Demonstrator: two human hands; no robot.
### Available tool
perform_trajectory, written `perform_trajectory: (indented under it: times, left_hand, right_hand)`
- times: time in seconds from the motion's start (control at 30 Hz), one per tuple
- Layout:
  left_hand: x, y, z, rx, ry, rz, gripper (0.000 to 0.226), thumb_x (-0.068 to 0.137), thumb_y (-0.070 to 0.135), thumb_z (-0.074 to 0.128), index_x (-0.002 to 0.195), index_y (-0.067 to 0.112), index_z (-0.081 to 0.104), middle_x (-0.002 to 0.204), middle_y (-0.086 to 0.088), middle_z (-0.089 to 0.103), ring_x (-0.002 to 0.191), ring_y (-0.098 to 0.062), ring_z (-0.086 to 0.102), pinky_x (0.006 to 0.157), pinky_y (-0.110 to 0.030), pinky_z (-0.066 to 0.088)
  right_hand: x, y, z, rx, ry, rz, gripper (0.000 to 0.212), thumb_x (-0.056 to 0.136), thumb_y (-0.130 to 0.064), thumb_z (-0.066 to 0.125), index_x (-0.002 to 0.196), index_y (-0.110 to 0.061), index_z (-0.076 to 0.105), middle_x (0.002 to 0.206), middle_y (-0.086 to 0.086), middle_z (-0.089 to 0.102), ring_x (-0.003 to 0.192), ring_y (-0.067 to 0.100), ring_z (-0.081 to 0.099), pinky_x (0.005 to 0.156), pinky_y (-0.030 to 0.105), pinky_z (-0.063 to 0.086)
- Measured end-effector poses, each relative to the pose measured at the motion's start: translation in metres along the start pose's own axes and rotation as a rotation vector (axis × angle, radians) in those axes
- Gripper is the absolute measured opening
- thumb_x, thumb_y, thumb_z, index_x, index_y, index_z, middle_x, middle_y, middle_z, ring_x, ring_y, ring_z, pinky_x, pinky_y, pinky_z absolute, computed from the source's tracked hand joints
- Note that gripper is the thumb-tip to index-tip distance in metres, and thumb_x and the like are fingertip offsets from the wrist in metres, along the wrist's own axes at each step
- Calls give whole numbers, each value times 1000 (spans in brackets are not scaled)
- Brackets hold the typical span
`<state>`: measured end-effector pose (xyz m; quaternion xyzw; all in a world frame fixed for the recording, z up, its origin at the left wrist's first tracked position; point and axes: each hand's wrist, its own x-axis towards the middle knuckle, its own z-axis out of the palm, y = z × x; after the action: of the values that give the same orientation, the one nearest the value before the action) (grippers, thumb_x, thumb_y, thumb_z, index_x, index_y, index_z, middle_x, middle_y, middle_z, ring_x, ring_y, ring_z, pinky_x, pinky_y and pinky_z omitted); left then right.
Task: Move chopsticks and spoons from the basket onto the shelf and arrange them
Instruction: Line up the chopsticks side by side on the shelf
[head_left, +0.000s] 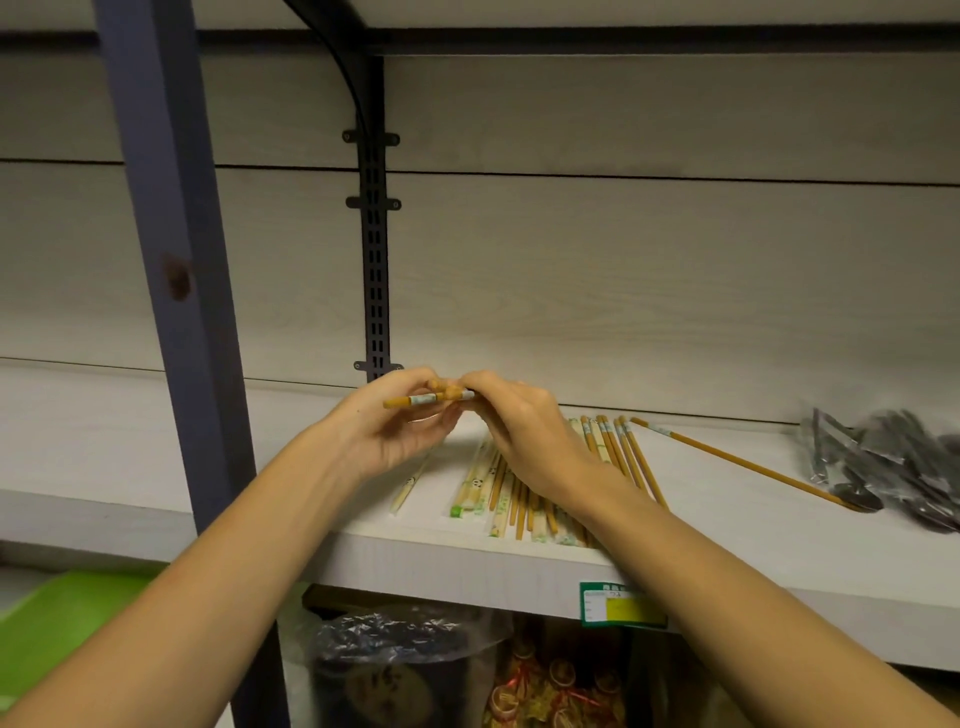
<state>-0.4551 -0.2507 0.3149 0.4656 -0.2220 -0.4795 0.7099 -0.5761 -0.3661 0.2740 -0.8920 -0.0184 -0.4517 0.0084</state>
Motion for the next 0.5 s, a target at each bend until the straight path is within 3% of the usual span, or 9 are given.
perform_trajectory:
  times: [0.17, 0.3, 0.43, 0.5]
  left_hand:
    - [-5, -1, 2, 102, 79, 4, 6, 86, 7, 56, 83, 4, 60, 91, -18, 66, 83, -27, 68, 62, -29, 60]
    - [-8, 1, 0, 103, 133, -11, 24, 96, 21, 46, 83, 7, 61, 81, -16, 69, 76, -28, 67, 53, -28, 58]
    - [-8, 0, -3, 20, 80, -18, 27, 97, 20, 43, 85, 4, 61, 72, -17, 70, 75, -29, 64, 50, -29, 58]
    - [-8, 1, -6, 6, 67, -4, 26, 97, 21, 43, 87, 5, 61, 75, -17, 71, 76, -30, 64, 48, -28, 57]
  right_hand:
    - [-1, 2, 1, -91, 43, -93, 27, 93, -7, 58, 119, -9, 61, 99, 4, 72, 84, 20, 67, 74, 32, 49]
    - [3, -3, 0, -50, 57, -135, 34, 97, -17, 46, 126, -13, 61, 111, 0, 72, 96, 16, 67, 77, 25, 44]
    - [6, -2, 1, -108, 79, -123, 27, 99, -15, 44, 113, -11, 67, 99, 1, 72, 88, 18, 67, 70, 31, 40]
    - [8, 1, 2, -182, 159, -123, 23, 98, -12, 48, 107, -9, 69, 97, 1, 73, 85, 17, 67, 74, 34, 37]
